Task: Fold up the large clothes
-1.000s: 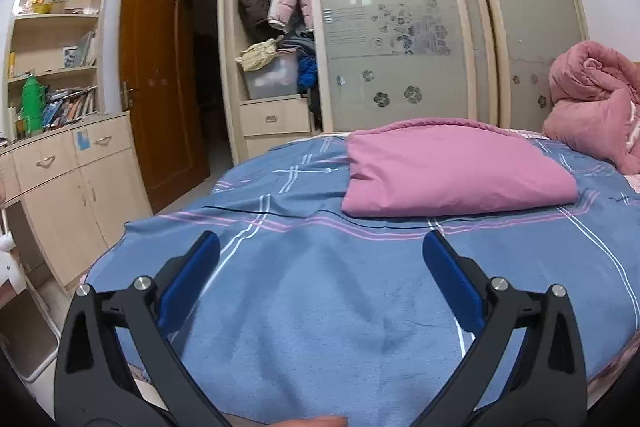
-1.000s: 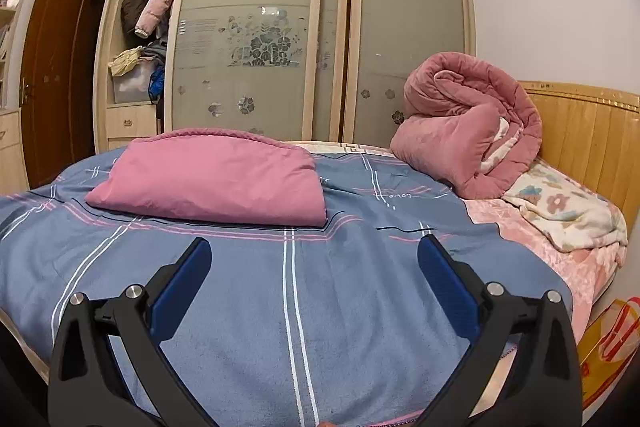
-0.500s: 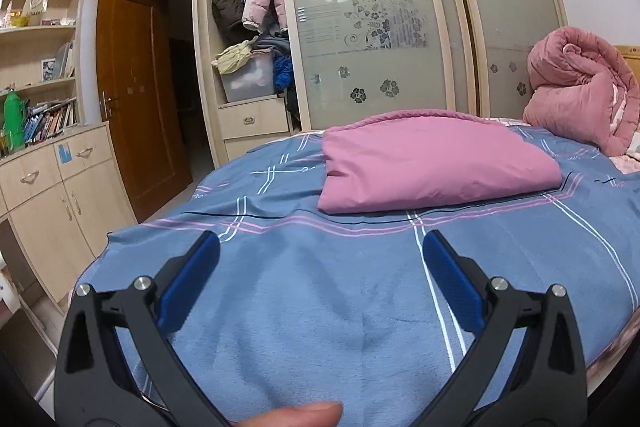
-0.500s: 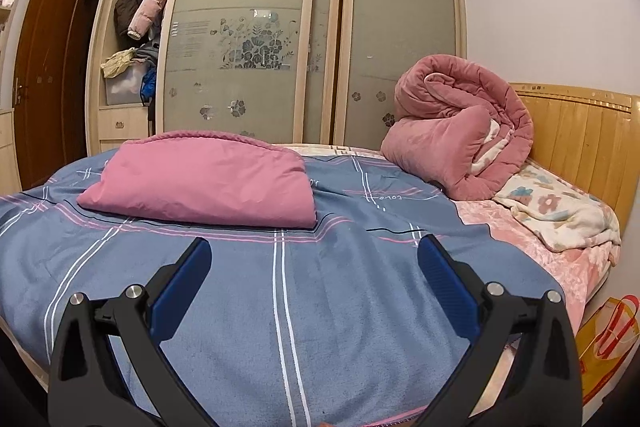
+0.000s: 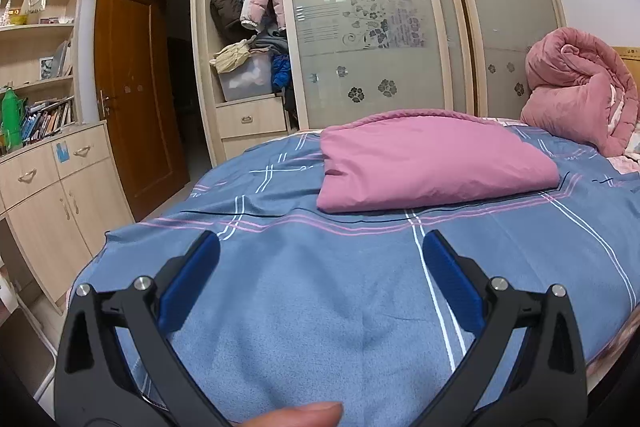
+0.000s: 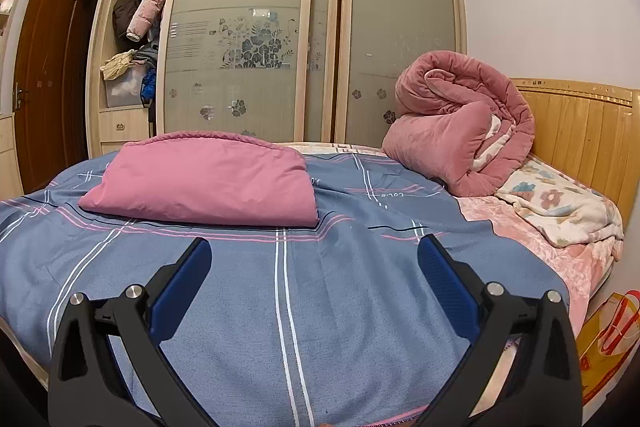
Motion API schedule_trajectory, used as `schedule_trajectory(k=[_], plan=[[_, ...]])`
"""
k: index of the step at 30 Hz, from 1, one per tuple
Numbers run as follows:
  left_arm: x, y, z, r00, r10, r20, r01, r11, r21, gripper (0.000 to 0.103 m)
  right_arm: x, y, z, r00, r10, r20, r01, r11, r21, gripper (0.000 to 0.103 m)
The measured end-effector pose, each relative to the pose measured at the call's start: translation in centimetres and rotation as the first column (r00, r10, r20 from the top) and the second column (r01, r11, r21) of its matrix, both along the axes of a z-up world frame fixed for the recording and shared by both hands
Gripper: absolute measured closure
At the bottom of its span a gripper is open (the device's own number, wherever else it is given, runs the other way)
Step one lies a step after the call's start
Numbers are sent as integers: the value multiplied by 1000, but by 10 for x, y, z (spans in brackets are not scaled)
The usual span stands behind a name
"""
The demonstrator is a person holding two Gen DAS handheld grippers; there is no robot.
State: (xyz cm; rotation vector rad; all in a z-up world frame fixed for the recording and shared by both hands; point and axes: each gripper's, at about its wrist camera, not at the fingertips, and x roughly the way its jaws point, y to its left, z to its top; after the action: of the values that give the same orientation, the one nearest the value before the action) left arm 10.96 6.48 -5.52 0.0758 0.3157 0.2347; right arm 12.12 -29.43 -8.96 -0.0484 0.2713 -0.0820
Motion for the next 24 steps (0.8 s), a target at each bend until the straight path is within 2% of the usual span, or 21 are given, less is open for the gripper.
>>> schedule_trajectory(k=[24], plan=[[-1, -4, -2, 1000, -13, -3, 13, 1000, 4, 2, 2, -2, -1, 1000, 5, -6, -5, 1000, 5, 1]])
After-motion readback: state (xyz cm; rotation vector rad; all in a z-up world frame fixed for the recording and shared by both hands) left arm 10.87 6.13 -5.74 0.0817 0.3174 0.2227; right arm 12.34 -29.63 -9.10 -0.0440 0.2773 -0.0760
